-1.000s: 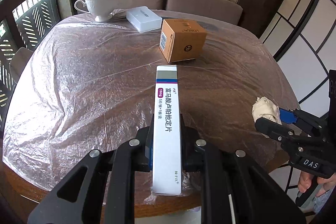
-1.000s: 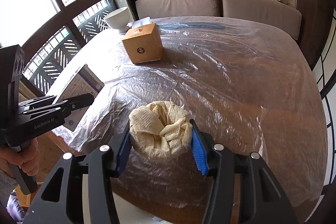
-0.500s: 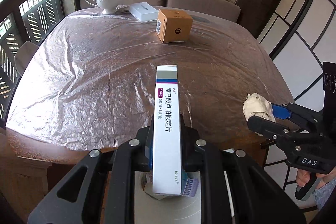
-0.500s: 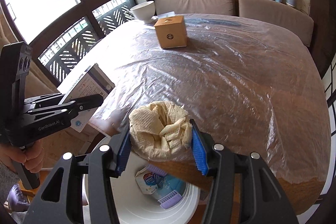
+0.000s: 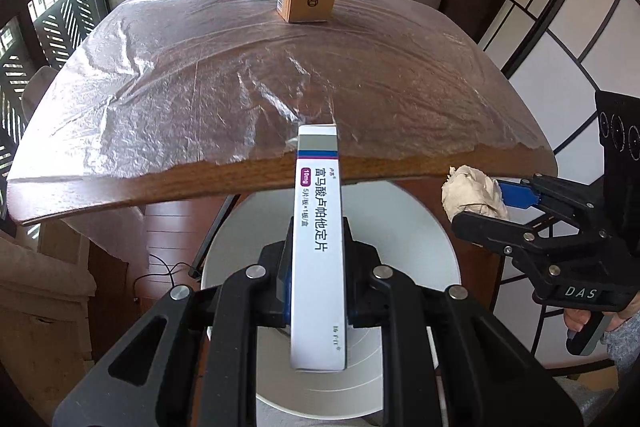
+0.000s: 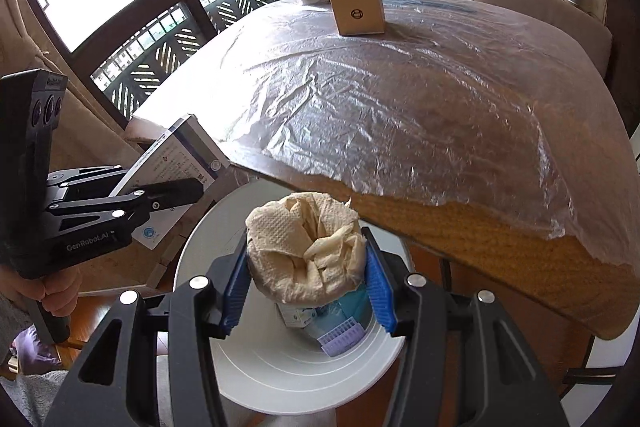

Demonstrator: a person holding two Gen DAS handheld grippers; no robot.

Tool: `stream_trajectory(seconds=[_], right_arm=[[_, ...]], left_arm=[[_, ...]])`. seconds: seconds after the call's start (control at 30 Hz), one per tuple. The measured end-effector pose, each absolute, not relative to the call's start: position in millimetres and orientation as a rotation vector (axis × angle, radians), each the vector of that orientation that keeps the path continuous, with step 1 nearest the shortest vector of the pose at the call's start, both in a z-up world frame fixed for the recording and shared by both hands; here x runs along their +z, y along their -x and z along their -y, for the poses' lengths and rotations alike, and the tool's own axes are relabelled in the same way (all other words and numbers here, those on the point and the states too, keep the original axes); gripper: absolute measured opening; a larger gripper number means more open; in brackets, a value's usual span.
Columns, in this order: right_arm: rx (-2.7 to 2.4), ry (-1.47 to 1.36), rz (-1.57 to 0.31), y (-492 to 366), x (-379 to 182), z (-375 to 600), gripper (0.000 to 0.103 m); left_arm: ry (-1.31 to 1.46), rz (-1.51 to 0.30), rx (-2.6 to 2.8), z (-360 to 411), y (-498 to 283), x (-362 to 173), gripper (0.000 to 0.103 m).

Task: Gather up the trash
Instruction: 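Carry the white medicine box and cloth bundle over the white bin with both tools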

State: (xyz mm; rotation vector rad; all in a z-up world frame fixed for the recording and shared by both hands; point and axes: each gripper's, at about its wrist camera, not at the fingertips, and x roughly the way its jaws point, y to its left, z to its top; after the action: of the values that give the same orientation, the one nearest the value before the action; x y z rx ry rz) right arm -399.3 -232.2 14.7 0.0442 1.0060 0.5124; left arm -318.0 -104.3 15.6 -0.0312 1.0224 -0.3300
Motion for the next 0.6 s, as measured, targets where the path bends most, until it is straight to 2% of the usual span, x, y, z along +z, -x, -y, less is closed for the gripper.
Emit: stream_trajectory(seconds=[0.6], right_arm=[[0.382,-0.038,-1.129,438.3,-38.3,208.6,0.05]], left_arm=[[-0.022,-1.18,-0.35,99.1,342.8,-46.9,0.02]])
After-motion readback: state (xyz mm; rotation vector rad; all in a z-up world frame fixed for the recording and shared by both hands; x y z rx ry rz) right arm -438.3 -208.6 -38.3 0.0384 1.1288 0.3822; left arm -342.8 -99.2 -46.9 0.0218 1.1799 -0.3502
